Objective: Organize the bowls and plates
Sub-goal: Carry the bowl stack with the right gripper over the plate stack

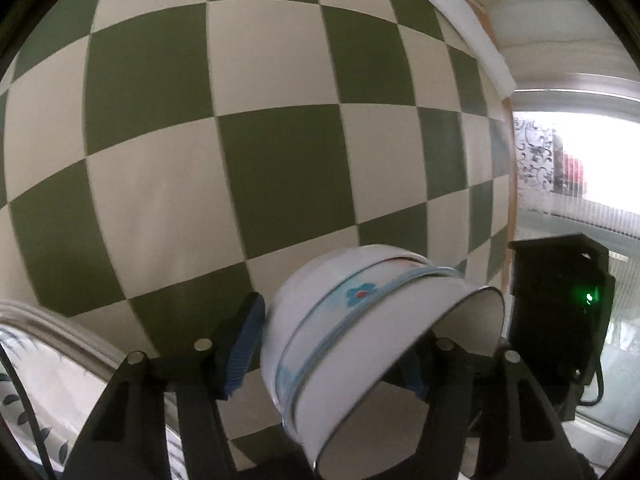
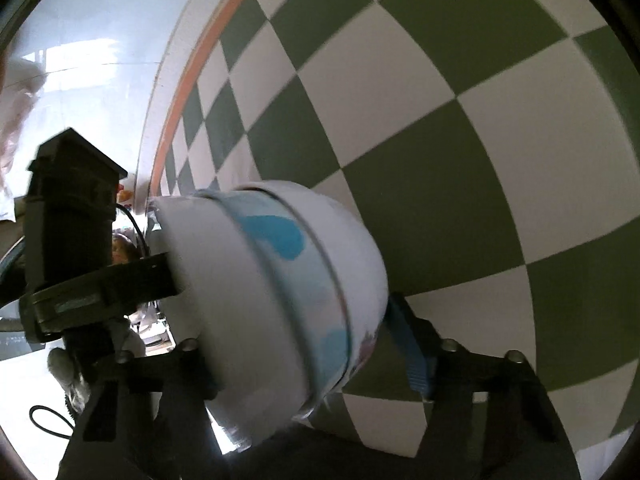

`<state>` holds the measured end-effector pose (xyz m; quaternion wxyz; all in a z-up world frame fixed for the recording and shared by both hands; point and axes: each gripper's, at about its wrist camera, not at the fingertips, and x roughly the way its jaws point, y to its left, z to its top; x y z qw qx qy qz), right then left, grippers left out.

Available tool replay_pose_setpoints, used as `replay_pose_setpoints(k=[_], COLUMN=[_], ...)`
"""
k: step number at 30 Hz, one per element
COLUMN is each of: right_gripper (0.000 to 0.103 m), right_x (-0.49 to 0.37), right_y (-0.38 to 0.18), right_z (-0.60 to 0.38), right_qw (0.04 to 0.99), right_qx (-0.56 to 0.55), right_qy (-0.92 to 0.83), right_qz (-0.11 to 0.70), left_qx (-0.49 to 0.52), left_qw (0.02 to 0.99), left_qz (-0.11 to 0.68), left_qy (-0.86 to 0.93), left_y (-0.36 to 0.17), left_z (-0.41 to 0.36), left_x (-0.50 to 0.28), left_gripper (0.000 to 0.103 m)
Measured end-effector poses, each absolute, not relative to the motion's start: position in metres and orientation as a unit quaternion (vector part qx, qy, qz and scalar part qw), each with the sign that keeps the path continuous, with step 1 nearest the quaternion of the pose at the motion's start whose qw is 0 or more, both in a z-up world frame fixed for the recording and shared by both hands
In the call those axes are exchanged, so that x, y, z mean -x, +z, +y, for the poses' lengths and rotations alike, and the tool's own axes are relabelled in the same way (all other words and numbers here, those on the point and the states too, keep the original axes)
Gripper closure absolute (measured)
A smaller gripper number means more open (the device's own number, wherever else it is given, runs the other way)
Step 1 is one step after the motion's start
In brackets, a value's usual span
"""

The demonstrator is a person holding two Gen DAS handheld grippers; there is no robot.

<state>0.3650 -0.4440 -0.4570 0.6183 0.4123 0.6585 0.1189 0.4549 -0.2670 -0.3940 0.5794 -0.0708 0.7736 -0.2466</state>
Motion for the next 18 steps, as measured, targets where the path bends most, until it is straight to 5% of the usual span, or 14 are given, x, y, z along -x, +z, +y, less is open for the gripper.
replay_pose_setpoints(k=[18], right_gripper=[0.042], right_x=[-0.381], right_y=[-0.445], right_z=[-0.429], right_qw=[0.619], right_qx=[-0.416], right_qy=[0.138], right_qz=[0.652], left_qx=[0.073], left_qw=[0.624], left_qz=[0.746], left_qy=[-0.221], left_y=[-0.36], left_z=[-0.252], left_x=[-0.448], left_gripper=[0.045])
